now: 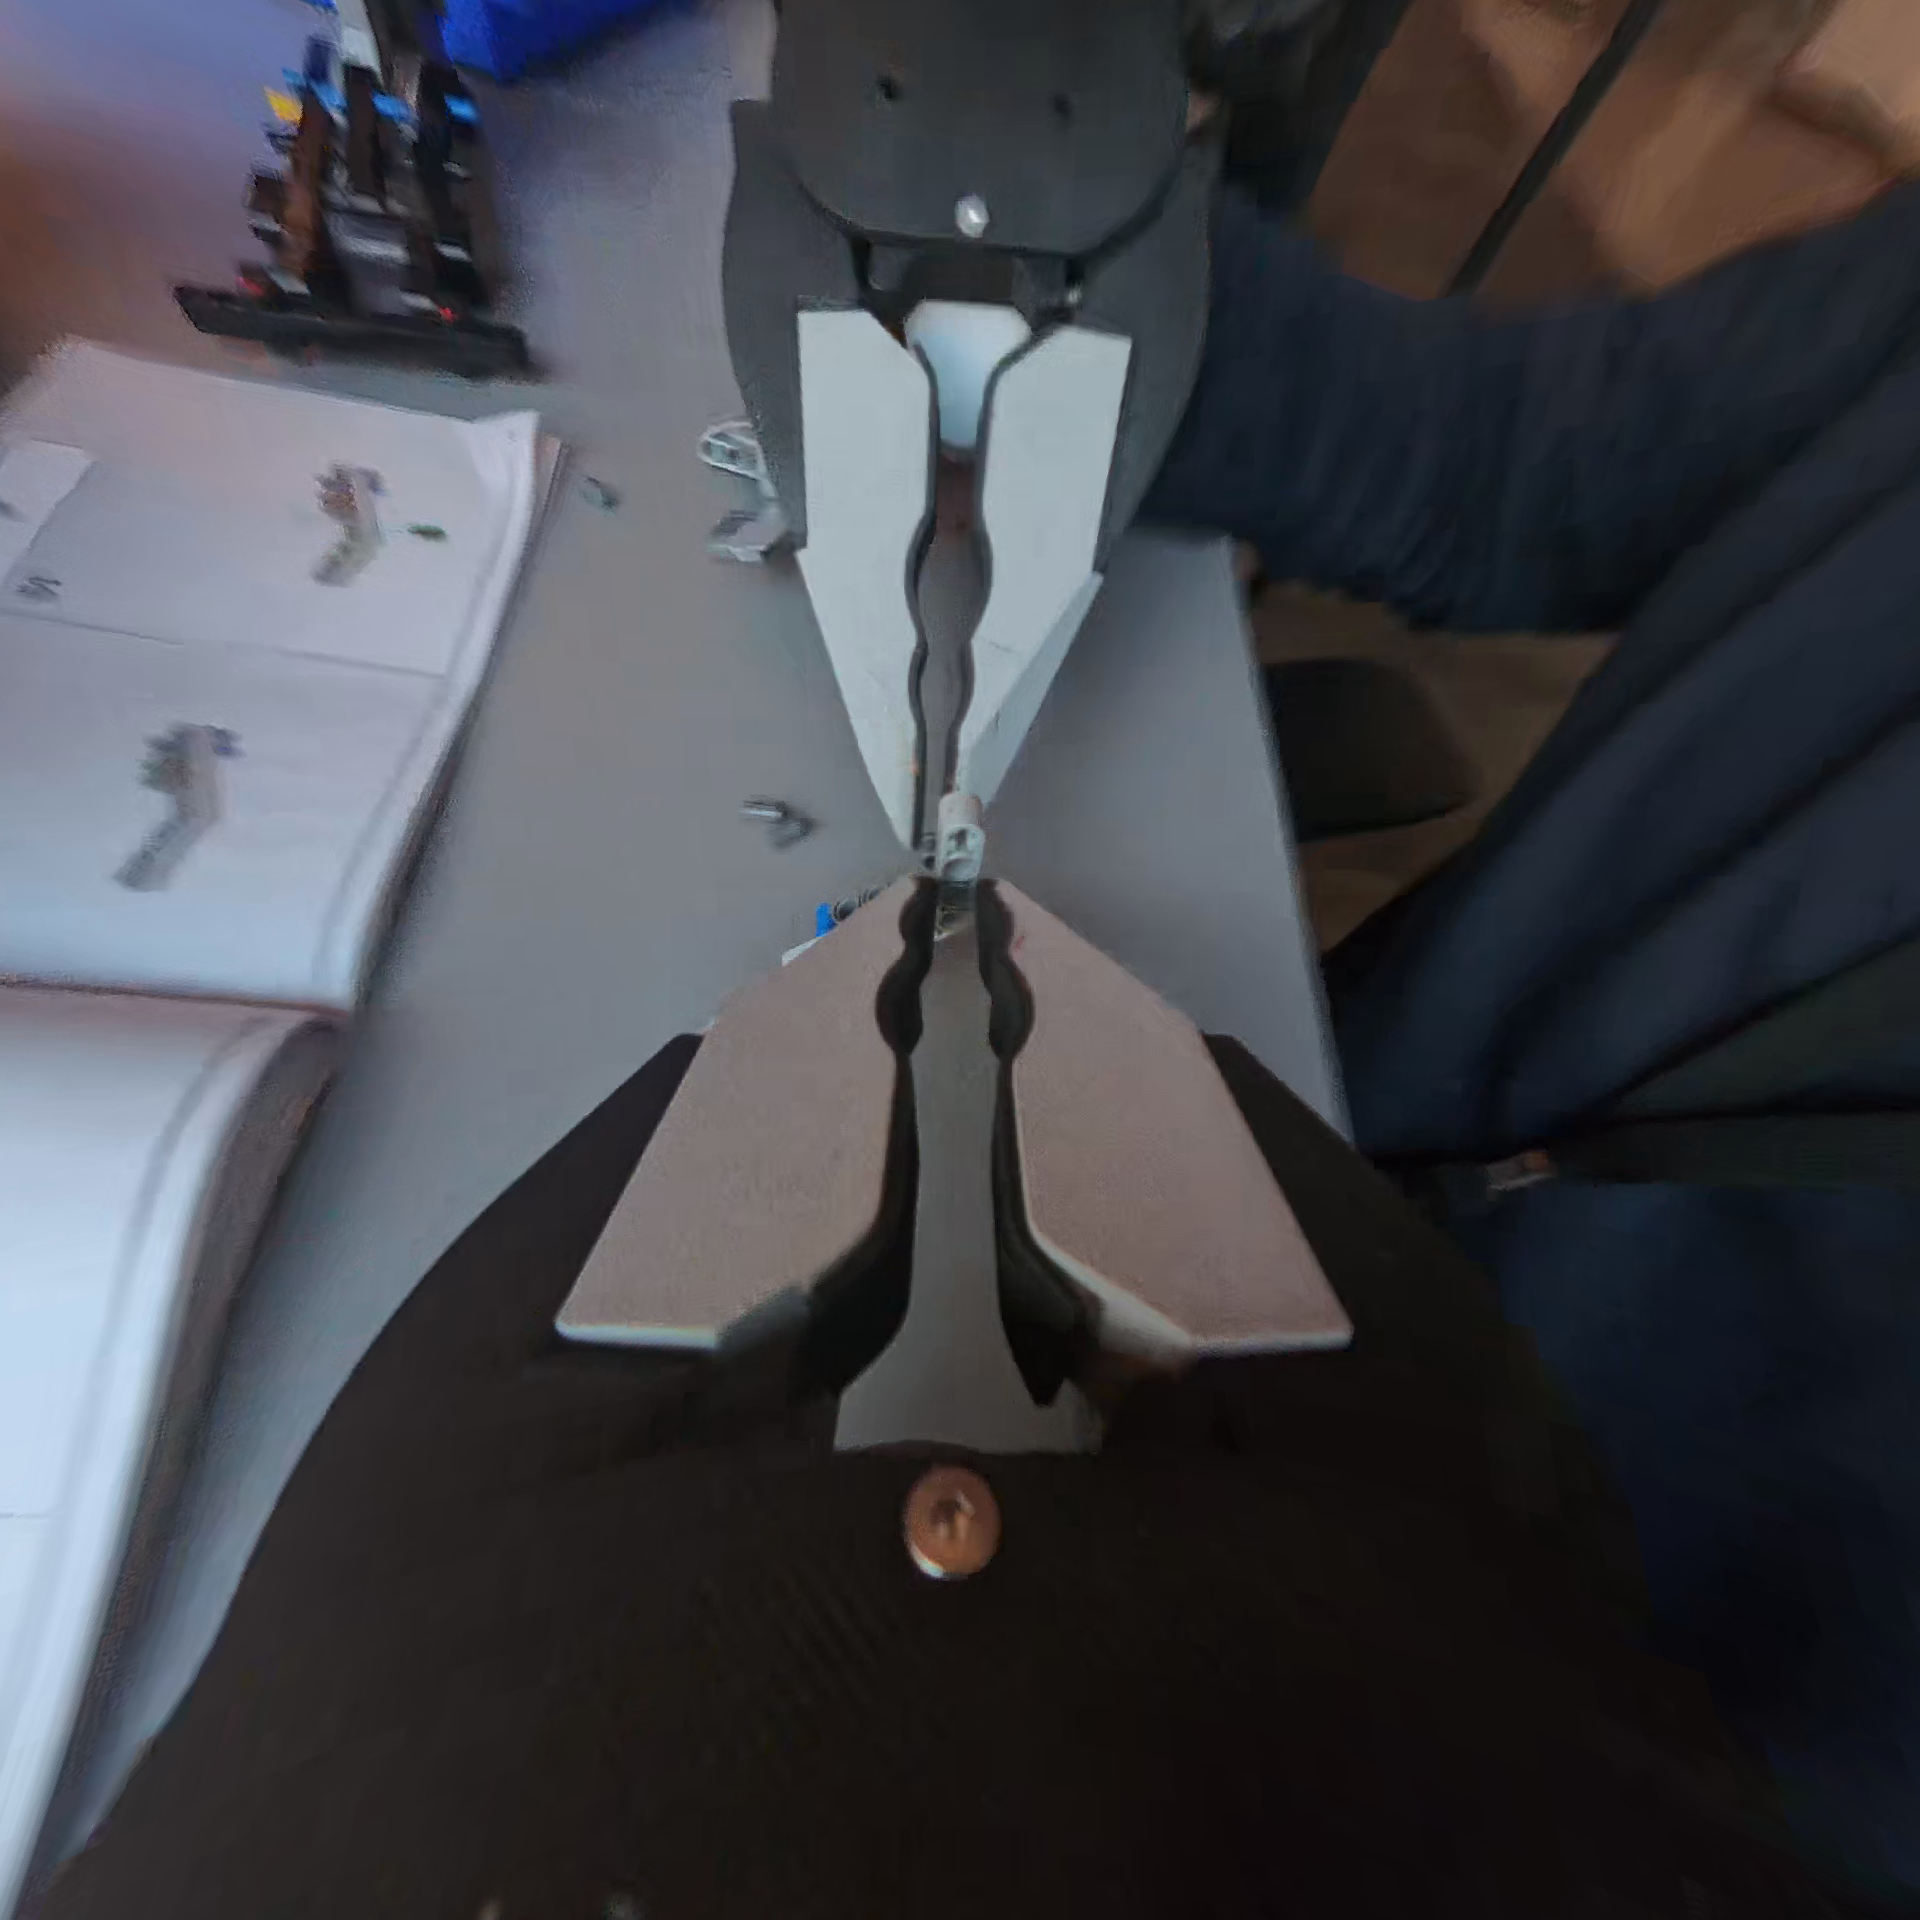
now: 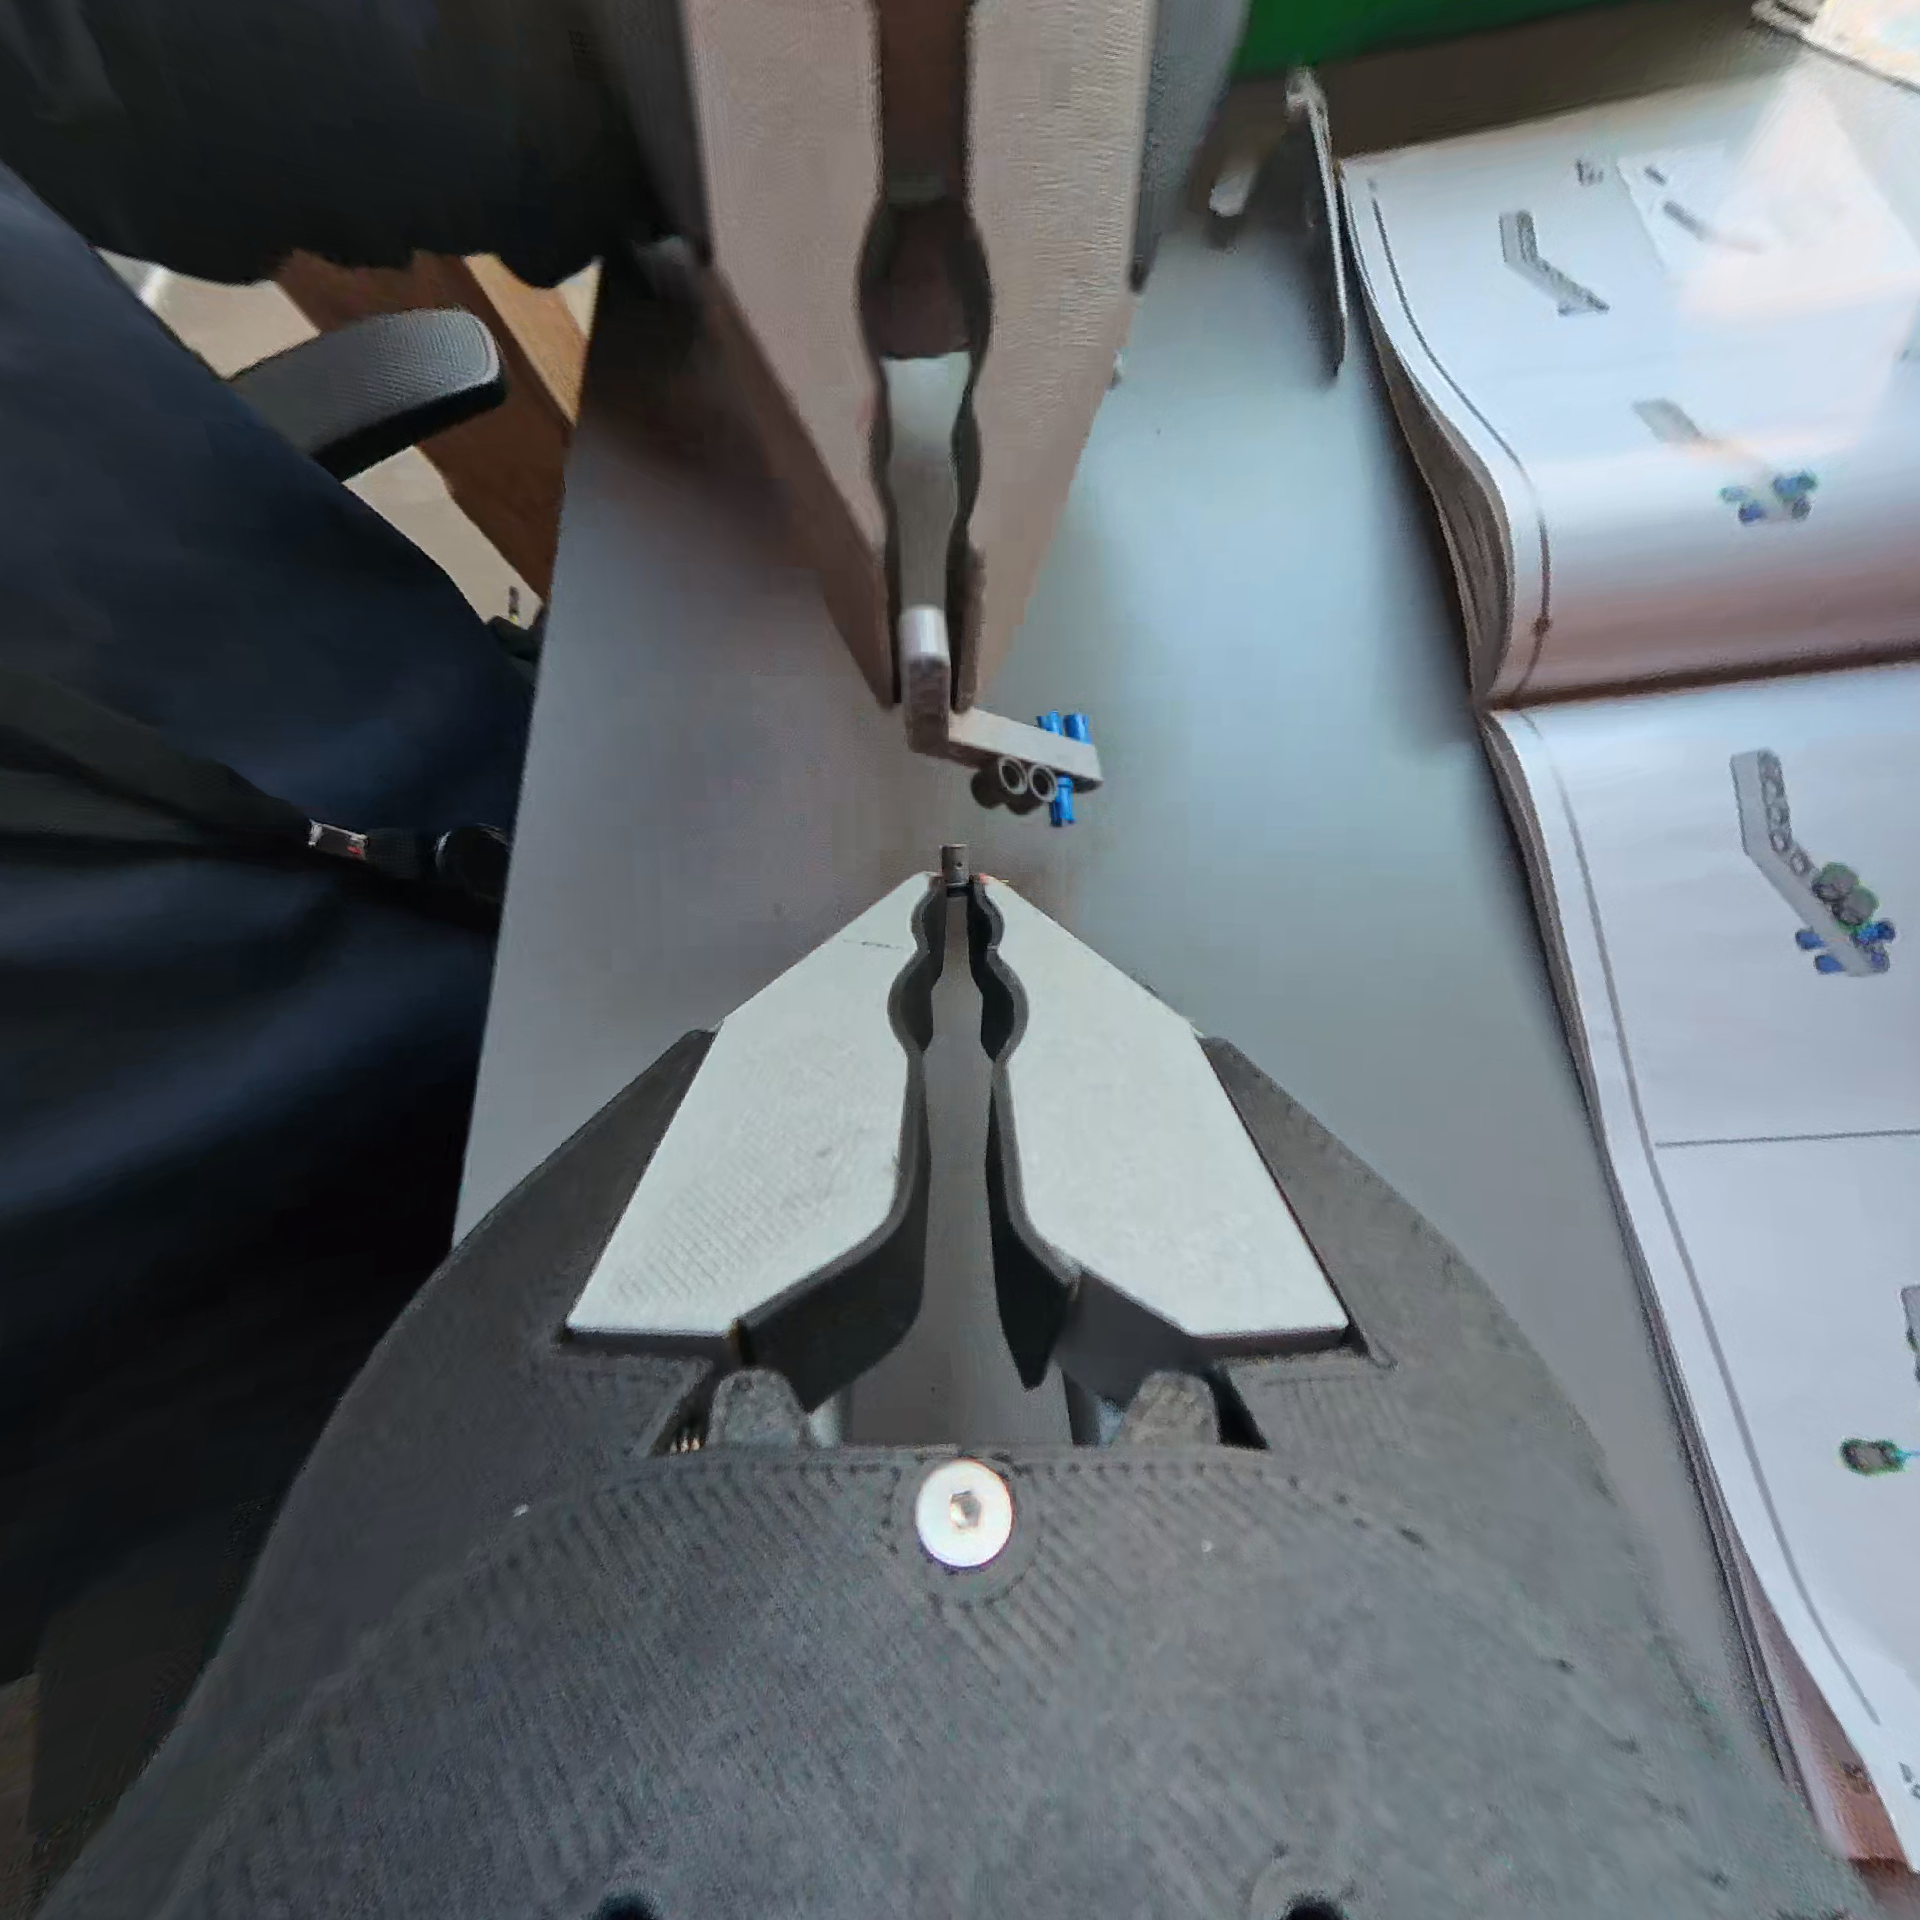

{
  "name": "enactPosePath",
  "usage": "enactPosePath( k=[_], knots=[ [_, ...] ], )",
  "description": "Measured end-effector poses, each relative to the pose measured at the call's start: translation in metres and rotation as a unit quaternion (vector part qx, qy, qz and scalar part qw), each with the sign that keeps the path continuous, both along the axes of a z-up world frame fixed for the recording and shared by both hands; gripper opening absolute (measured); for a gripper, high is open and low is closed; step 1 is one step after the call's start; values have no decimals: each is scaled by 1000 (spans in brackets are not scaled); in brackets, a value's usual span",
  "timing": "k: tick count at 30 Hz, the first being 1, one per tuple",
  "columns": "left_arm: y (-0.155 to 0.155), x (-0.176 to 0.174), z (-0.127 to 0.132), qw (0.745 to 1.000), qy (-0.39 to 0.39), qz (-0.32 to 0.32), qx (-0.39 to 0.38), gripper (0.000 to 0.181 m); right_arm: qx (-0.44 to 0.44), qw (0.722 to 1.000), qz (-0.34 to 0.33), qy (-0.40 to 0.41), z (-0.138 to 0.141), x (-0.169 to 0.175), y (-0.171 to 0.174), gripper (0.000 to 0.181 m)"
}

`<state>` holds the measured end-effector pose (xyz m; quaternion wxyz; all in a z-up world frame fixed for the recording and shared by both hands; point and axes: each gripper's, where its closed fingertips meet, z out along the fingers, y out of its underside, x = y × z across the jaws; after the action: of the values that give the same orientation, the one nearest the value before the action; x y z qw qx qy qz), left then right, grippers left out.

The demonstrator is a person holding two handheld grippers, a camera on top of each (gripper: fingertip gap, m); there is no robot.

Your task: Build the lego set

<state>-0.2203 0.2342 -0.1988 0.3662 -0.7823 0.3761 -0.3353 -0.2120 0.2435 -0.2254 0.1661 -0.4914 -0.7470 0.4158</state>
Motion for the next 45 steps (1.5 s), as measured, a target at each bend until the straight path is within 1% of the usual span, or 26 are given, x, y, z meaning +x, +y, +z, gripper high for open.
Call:
enactPosePath(
  k=[2, 4, 5, 8, 10, 12, 14, 18, 22, 26, 28, 33, 34, 36, 37, 39, 42, 44, 45],
  knots=[
    [-8, -3, 13, 990, -77, -14, -118, 4, -18, 1000, 14, 18, 10, 0, -7, 1],
    [-4, -7, 22, 970, -153, -11, -186, 4, -30, 999, 20, 33, 17, -2, -11, 1],
    [-2, -10, 20, 962, -172, -12, -213, 4, -29, 999, 18, 36, 17, -3, -11, 0],
    [3, -17, -2, 944, -190, -8, -269, 4, -9, 1000, 0, 27, 10, -9, -6, 1],
    [4, -17, -3, 929, -224, -20, -294, 4, -8, 1000, -3, 21, 7, -11, -6, 1],
    [10, -19, -6, 920, -236, -15, -312, 4, -6, 1000, -11, 18, 5, -15, -3, 0],
    [15, -20, -7, 921, -233, -12, -311, 4, -3, 1000, -18, 9, 1, -18, 0, 1],
    [26, -27, -14, 937, -201, 14, -286, 7, 0, 999, -33, -3, -4, -23, 6, 0],
    [30, -26, -13, 944, -196, 13, -265, 8, 5, 999, -36, -4, -3, -24, 10, 0],
    [26, -23, -11, 946, -195, -5, -261, 6, -7, 998, -56, 12, 4, -25, 20, 0],
    [25, -22, -11, 946, -194, -11, -258, 6, -20, 999, -48, 14, 7, -26, 17, 0],
    [26, -20, -10, 949, -191, -17, -252, 6, 22, 999, -45, 0, -3, -28, 18, 1],
    [24, -20, -10, 949, -191, -20, -251, 7, 24, 999, -48, -2, -4, -28, 19, 1],
    [21, -19, -9, 949, -190, -27, -249, 17, 13, 999, -47, -6, -5, -27, 18, 1],
    [20, -18, -10, 952, -185, -30, -243, 17, 10, 999, -47, -7, -5, -27, 18, 1],
    [17, -16, -13, 960, -162, -36, -226, 23, 9, 999, -45, -7, -6, -27, 15, 0],
    [18, -15, -28, 976, -91, -26, -195, 13, 17, 999, -41, -11, -9, -29, 12, 0],
    [15, -13, -36, 980, -54, -33, -187, 5, 19, 999, -37, -17, -11, -29, 10, 0],
    [13, -12, -39, 981, -42, -37, -183, 5, 20, 999, -37, -18, -12, -29, 10, 0]
  ],
)
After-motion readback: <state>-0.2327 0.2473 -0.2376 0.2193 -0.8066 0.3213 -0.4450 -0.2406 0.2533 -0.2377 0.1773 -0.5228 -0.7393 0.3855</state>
